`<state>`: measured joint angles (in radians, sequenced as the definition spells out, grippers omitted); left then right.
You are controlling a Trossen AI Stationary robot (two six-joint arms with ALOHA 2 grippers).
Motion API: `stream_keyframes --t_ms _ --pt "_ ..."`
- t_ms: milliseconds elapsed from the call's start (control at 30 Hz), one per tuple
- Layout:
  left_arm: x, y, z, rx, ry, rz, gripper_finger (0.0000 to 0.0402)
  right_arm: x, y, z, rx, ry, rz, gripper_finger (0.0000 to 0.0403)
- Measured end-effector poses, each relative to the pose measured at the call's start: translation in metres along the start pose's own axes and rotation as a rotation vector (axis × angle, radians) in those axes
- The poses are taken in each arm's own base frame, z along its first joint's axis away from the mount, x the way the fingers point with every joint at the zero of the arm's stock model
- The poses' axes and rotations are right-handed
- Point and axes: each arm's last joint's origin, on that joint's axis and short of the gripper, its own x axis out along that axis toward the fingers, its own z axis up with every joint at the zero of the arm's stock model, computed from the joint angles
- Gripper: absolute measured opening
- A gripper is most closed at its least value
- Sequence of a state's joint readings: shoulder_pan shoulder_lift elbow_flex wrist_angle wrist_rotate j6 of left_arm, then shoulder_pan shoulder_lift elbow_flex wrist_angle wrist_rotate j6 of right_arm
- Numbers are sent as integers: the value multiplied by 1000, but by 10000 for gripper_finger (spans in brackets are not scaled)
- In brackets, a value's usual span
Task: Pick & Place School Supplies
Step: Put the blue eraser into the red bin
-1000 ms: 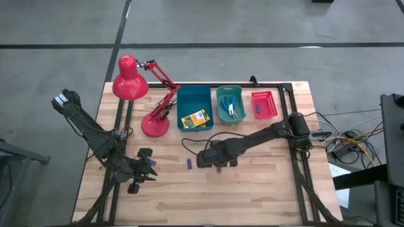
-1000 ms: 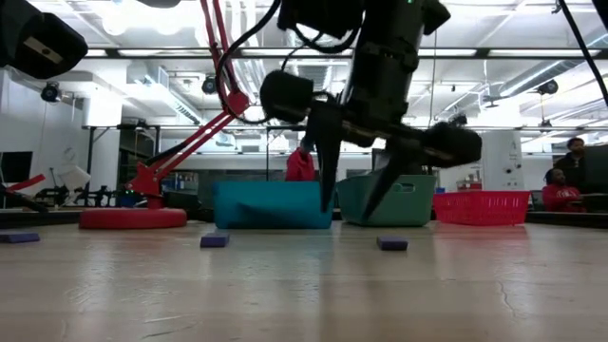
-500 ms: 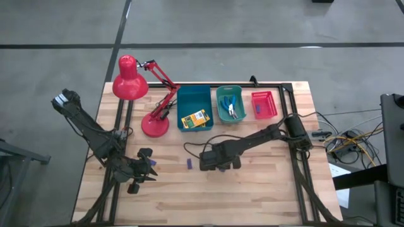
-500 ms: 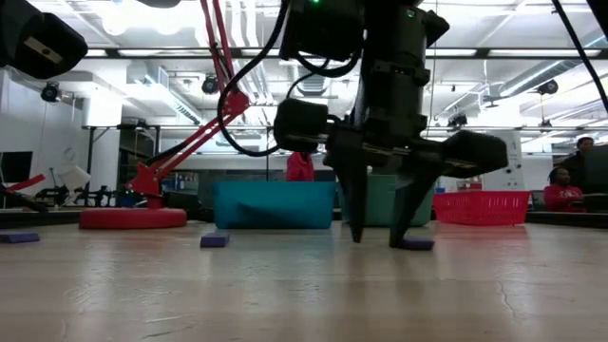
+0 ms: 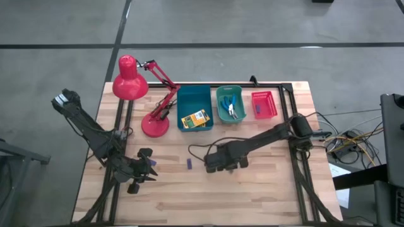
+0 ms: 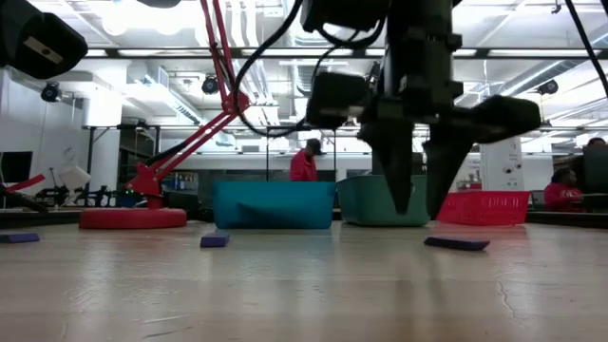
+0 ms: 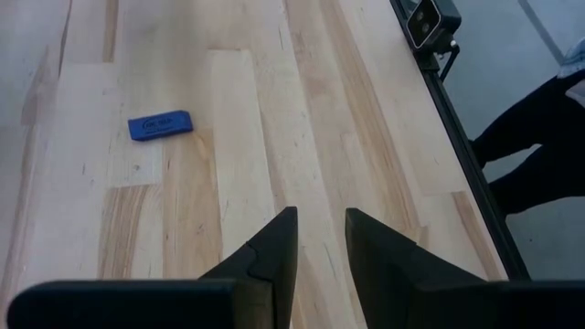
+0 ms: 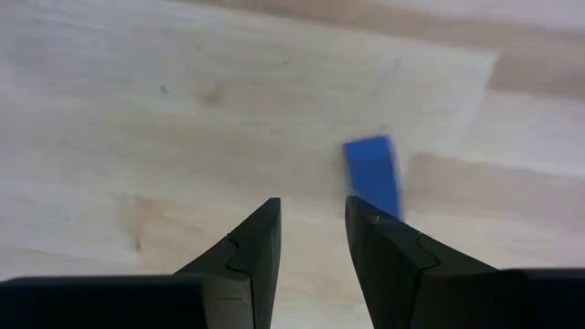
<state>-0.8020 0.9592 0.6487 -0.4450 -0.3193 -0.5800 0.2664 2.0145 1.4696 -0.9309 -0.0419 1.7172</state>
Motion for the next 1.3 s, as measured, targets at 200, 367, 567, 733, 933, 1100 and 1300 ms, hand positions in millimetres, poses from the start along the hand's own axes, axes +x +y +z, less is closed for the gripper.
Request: stream_keyframes --t_ms 200,367,567,733,933,1100,1300 --pt "0 0 0 0 0 0 99 -10 -10 0 -106 -17 -69 118" --pt "0 0 0 0 0 0 99 -9 -11 1 -178 -16 -79 118" --pt "0 0 0 0 0 0 99 -9 -8 0 -313 -15 -44 130" --pt "0 0 0 0 0 0 99 -7 -9 0 -308 -18 -50 148" --pt "0 0 0 0 0 0 99 -3 -12 1 -274 -23 -62 159" --pt "0 0 0 0 0 0 99 4 -17 1 -248 -40 -87 155" --pt "0 0 0 0 0 0 99 13 -15 -1 -242 -20 -67 151"
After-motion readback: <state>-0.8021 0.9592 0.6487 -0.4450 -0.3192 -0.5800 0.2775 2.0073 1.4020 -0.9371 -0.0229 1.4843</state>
